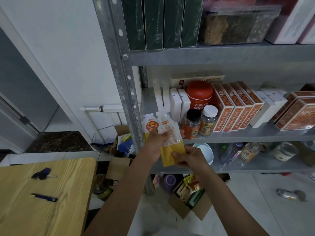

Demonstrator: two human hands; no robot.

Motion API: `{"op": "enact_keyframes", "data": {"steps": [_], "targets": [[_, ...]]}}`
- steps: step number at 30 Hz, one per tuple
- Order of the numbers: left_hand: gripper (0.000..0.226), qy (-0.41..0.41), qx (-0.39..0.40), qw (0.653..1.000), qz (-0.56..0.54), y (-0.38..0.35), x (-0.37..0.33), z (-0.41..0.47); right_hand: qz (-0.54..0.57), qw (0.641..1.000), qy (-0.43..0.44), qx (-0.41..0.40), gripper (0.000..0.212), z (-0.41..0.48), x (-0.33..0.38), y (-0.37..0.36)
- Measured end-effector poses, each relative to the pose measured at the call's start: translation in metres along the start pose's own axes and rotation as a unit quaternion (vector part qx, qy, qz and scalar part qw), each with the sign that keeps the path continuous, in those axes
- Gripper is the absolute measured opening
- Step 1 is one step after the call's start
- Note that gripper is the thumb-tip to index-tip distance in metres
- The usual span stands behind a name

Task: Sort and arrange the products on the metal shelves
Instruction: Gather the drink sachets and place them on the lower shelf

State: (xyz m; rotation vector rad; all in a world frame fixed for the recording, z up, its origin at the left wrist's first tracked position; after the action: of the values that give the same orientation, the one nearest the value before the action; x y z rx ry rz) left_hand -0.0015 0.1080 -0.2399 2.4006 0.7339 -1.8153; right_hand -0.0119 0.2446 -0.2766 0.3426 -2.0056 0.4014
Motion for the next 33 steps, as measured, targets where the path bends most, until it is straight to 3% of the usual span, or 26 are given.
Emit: {"op": "enact_keyframes", "data": {"steps": [4,7,10,12,13,14,16,18,20,22,24,28,30,33], "targets": [[0.034,-0.052,-0.022,0.998,0.042,-0.002,0.001,-0.004,-0.072,0.987,0.052,-0.137,0.005,-0.001,0.003,0.004],[0.041,-0.063,0.020,0.992,0.110,-0.013,0.006,-0.013,-0.216,0.928,0.196,-0.233,0.012,-0.006,0.013,0.003],[0.048,-0.030,0.083,0.992,0.086,-0.023,0.018,-0.018,-0.399,0.838,0.284,-0.242,0.026,-0.015,0.018,-0.009],[0.024,-0.024,0.044,0.998,0.042,-0.021,0.020,-0.017,-0.458,0.798,0.333,-0.206,0.038,-0.016,0.016,-0.017],[0.014,-0.023,0.007,0.999,0.039,-0.018,0.018,-0.016,-0.462,0.796,0.346,-0.181,0.044,-0.017,0.015,-0.019],[0.013,-0.020,-0.025,0.999,0.043,-0.014,0.017,-0.015,-0.440,0.809,0.360,-0.150,0.051,-0.018,0.014,-0.021],[0.018,-0.017,-0.056,0.997,0.056,-0.007,0.016,-0.013,-0.318,0.869,0.369,-0.085,0.055,-0.020,0.018,-0.018],[0.017,-0.025,-0.078,0.993,0.079,-0.002,0.016,-0.013,-0.179,0.945,0.269,-0.050,0.050,-0.015,0.018,-0.011],[0.016,-0.038,-0.096,0.991,0.080,0.001,0.018,-0.012,-0.100,0.984,0.137,-0.050,0.033,-0.005,0.011,-0.004],[0.018,-0.056,-0.112,0.988,0.095,0.004,0.020,-0.011,-0.056,0.995,0.049,-0.070,0.014,0.004,0.003,0.001],[0.022,-0.076,-0.118,0.984,0.109,0.005,0.021,-0.010,-0.023,0.995,0.021,-0.096,0.005,0.005,-0.001,0.001],[0.009,-0.093,-0.088,0.979,0.161,0.010,0.022,-0.006,-0.024,0.989,0.027,-0.146,0.012,0.009,-0.002,0.001],[0.021,-0.095,-0.063,0.971,0.210,0.013,0.026,-0.002,-0.036,0.987,0.021,-0.152,0.011,0.014,-0.001,0.001],[0.036,-0.100,-0.093,0.957,0.254,0.020,0.029,0.004,-0.055,0.990,0.001,-0.126,0.011,0.022,-0.001,-0.004]]}}
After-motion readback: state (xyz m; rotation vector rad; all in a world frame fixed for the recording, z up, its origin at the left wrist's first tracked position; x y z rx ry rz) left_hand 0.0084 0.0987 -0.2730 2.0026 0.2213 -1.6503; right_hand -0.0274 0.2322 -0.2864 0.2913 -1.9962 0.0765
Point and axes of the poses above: each hand's wrist, its own z-axis towards the middle knuckle, its own y-axis out of the back of the hand, x = y × z, the point moved 3 cm from there along z, towards the middle knuckle, and after that the axes turned 4 degrees about -y, right-handed, at the moved point
